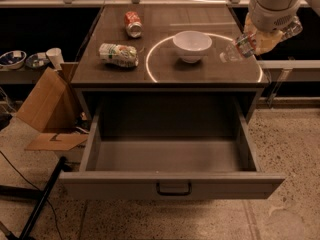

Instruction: Pick water bottle from top drawer and place on counter

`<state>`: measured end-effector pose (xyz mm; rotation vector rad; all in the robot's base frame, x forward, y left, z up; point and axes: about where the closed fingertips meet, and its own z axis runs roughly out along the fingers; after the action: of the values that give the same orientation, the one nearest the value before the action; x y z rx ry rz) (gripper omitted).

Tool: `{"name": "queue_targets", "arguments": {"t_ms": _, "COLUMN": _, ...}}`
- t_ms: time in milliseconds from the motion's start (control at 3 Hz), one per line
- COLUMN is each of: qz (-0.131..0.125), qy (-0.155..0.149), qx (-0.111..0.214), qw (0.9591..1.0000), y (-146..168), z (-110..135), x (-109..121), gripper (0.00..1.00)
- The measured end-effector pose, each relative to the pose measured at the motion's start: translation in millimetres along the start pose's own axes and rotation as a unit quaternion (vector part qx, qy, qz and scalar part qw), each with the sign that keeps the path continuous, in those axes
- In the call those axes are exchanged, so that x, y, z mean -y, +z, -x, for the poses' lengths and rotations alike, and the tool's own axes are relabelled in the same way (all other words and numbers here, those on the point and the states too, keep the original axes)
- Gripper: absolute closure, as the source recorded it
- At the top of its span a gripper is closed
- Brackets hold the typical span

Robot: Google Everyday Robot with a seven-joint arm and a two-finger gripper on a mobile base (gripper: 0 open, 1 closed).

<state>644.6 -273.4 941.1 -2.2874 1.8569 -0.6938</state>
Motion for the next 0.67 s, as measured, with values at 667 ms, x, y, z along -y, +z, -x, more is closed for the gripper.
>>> {"name": "queue_targets", "arguments": {"t_ms": 667, "qz": -0.039, "qy": 0.032, "qx": -0.001, "qw": 0.9987, "y": 38, "z": 7, "x": 40, "gripper": 1.0}}
